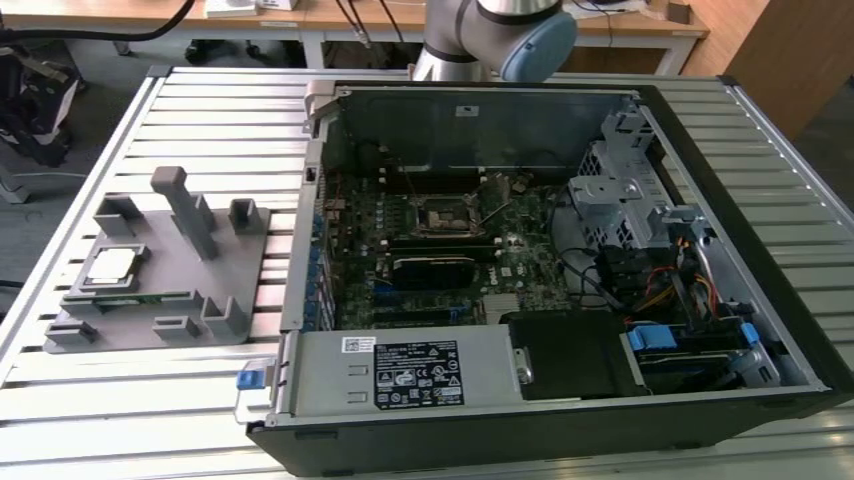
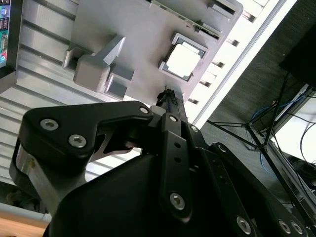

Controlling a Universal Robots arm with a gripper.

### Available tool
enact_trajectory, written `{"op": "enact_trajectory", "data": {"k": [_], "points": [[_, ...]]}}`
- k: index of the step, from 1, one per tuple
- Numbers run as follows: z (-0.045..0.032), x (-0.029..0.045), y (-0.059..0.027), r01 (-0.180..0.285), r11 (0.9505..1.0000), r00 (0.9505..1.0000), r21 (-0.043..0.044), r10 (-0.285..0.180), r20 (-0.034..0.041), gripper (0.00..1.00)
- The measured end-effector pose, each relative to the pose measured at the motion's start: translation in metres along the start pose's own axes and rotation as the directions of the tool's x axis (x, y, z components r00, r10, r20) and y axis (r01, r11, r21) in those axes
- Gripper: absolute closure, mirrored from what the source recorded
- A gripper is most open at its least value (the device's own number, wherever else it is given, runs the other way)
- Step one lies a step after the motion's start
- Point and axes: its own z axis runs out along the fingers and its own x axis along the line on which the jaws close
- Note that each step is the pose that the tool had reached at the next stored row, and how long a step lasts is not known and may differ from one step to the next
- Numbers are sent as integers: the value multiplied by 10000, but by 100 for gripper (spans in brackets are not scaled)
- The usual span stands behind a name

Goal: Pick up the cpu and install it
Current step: 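Reach for the cpu, then pick up the cpu and move it towards the insertion slot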

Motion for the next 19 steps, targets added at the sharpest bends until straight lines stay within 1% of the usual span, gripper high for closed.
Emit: {"op": "enact_trajectory", "data": {"k": [9,17,19], "points": [[29,169,-14,0,10000,10000,1,0,-1,89],[34,239,-20,0,10000,10000,2,0,-3,89],[35,245,-21,1,10000,10000,1,-1,-2,89]]}}
